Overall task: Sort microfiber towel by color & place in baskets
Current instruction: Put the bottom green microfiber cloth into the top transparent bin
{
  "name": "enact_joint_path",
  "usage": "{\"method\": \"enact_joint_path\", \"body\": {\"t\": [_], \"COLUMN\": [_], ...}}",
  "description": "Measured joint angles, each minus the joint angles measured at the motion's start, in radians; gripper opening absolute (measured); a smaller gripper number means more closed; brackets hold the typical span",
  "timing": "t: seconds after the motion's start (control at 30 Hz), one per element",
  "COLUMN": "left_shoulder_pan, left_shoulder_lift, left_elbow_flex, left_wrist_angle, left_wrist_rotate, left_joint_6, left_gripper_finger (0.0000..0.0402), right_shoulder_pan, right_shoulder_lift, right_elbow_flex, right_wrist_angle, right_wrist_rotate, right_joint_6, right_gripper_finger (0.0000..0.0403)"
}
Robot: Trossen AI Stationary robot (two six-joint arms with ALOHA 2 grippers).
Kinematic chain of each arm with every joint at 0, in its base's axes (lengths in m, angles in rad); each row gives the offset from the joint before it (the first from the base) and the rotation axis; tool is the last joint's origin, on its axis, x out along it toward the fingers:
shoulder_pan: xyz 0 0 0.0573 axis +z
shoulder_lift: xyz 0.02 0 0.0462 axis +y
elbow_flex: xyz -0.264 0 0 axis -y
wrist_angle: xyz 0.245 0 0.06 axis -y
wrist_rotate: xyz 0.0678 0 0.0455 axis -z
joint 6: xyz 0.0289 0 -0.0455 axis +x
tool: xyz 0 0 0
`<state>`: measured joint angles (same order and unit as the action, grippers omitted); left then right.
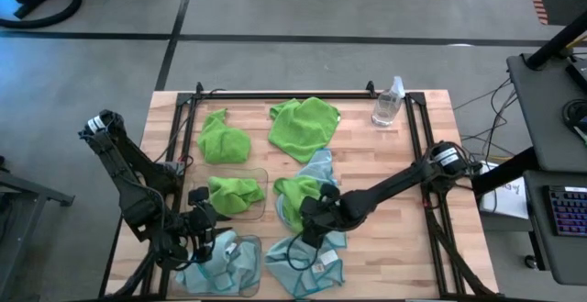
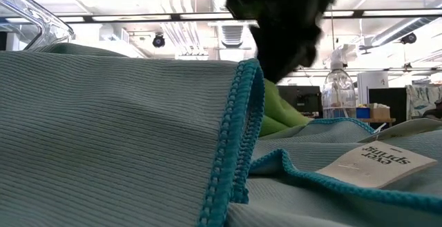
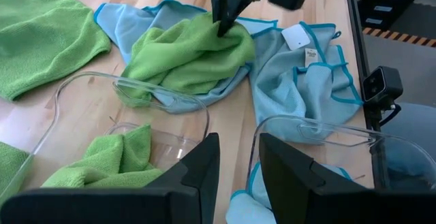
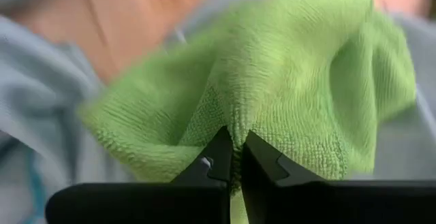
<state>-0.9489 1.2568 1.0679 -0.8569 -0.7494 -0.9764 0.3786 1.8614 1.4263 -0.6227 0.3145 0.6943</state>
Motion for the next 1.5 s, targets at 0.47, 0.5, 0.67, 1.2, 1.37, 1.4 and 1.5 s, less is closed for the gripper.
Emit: {"method": "enact_joint_path", "body": {"t": [0.47,0.5,0.67,1.2,1.37,1.4,1.5], "left_shoulder_pan": [0.002,0.005,0.033,0.18,0.213,0.219,0.228], "left_shoulder_lift": [0.0,0.0,0.0,0.0,0.0,0.0,0.0], "left_elbow_flex": [0.0,0.0,0.0,0.0,0.0,0.0,0.0], "left_wrist_angle": [0.02,0.032,0.12,0.307,0.309,0.312,0.331], "left_wrist_rotate": [-0.051,-0.067,-0.125,-0.137,-0.131,-0.13,-0.127], "left_joint_6": [0.053,0.068,0.204,0.576,0.581,0.583,0.613], "left_gripper_finger": [0.0089,0.0089,0.0089,0.0089,0.0089,0.0089,0.0089], "right_shoulder_pan": [-0.004,-0.004,-0.008,-0.009,-0.009,-0.009,-0.01], "right_shoulder_lift": [-0.002,-0.002,0.0,0.001,0.001,0.001,0.001], "right_elbow_flex": [0.352,0.368,0.42,0.432,0.431,0.431,0.431], "right_wrist_angle": [0.108,0.115,0.138,0.177,0.212,0.218,0.225], "right_wrist_rotate": [0.105,0.105,0.105,0.101,0.097,0.096,0.096], "right_joint_6": [-0.352,-0.367,-0.418,-0.42,-0.424,-0.425,-0.433], "right_gripper_finger": [0.0009,0.0009,0.0009,0.0009,0.0009,0.0009,0.0009]}}
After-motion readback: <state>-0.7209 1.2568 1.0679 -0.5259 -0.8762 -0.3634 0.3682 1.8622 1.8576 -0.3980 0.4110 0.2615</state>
